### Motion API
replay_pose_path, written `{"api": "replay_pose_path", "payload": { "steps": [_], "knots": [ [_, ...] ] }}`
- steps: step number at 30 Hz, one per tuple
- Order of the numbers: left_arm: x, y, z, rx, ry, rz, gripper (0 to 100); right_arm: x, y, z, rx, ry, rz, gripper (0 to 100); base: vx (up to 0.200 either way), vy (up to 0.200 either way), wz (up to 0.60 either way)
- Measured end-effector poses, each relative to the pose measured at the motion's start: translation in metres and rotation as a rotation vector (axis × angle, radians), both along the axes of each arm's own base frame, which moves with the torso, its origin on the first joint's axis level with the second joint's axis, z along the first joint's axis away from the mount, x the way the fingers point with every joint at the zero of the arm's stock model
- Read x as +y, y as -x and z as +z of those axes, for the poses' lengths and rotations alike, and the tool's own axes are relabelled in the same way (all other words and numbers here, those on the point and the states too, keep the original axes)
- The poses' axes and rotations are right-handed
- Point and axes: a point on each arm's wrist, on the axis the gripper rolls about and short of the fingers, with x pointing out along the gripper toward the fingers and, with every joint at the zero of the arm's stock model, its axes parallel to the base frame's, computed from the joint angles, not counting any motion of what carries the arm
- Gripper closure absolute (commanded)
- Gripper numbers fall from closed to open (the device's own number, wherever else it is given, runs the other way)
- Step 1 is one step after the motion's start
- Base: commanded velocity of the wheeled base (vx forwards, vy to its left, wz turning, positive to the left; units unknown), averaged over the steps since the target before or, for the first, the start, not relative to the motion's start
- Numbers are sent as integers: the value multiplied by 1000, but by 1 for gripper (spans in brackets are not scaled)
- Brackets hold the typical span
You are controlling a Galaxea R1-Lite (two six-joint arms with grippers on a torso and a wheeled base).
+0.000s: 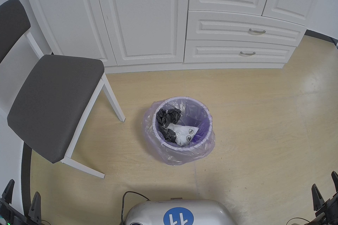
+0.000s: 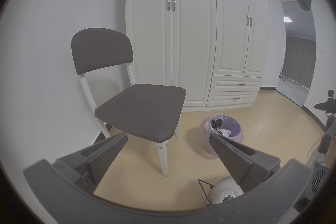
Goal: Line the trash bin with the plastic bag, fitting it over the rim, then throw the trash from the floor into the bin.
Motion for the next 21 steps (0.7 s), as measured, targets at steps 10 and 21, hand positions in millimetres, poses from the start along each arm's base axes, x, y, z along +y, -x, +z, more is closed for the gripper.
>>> {"api": "replay_pose_path", "payload": {
  "steps": [10,21],
  "knots": [
    [0,0,0,0,0,0,0,0,0,0,0,0,0,0,0,0,0],
    [0,0,0,0,0,0,0,0,0,0,0,0,0,0,0,0,0]
  ]
}}
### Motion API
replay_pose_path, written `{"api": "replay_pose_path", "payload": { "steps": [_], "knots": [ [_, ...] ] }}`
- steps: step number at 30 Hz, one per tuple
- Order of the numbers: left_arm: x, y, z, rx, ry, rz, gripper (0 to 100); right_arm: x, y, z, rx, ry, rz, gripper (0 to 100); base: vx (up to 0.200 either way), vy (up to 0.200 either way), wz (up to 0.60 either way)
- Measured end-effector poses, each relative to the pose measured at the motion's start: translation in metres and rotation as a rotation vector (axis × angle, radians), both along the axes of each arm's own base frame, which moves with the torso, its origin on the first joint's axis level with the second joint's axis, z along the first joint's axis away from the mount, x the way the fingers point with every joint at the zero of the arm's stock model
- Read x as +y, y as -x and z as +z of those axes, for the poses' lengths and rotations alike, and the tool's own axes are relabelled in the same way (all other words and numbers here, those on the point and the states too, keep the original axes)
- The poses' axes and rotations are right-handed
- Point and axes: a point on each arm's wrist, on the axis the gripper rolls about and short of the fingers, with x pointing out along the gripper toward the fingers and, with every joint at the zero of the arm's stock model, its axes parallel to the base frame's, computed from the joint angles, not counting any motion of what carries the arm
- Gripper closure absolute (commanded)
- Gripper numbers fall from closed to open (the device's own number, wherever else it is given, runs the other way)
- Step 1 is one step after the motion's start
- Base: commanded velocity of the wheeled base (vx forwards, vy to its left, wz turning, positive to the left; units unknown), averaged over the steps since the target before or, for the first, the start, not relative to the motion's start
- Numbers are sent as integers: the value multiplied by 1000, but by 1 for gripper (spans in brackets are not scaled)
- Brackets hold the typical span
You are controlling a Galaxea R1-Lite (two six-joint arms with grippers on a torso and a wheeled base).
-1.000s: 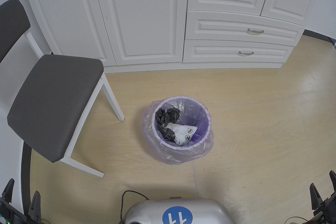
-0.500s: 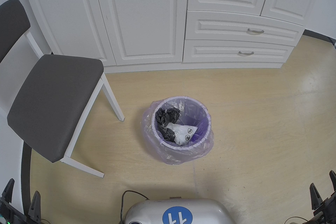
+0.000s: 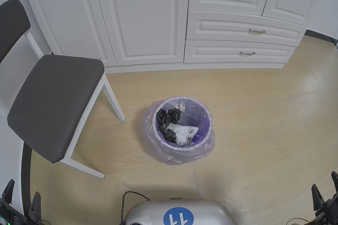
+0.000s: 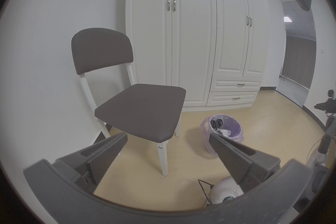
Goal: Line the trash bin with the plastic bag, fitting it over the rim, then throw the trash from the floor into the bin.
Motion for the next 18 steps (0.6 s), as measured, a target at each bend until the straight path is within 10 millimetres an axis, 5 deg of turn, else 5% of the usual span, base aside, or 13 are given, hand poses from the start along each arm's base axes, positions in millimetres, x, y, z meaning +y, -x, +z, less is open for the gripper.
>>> {"api": "replay_pose_path", "payload": {
  "steps": [18],
  "knots": [
    [0,0,0,0,0,0,0,0,0,0,1,1,1,0,0,0,0]
  ]
}}
